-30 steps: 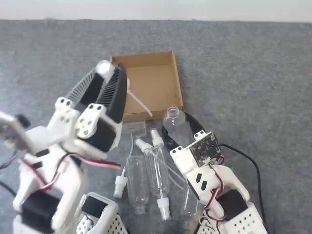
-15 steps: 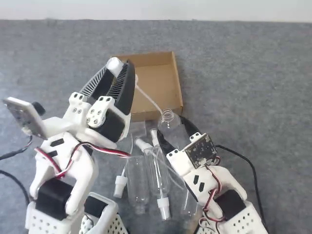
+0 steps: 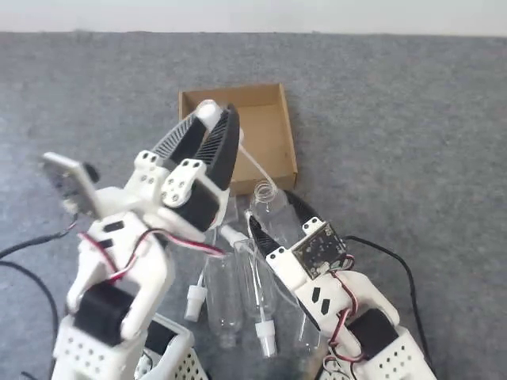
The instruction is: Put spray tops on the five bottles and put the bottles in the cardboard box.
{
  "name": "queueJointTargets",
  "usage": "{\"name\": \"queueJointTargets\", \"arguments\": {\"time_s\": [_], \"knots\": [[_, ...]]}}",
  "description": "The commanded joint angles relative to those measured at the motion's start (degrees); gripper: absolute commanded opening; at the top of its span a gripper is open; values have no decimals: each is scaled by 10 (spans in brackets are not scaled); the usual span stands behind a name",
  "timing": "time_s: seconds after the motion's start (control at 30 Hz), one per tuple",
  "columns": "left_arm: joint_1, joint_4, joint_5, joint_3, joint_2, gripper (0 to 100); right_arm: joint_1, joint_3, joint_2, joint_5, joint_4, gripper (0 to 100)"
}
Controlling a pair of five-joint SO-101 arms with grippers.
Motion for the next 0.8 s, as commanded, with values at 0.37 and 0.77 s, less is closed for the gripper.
{"name": "queueJointTargets", "arguments": {"time_s": [0.37, 0.77], "knots": [[2, -5, -27, 9, -105, 10, -6, -9, -10, 23, -19, 22], [2, -2, -58, 56, -120, 10, -5, -9, -11, 23, -19, 22]]}}
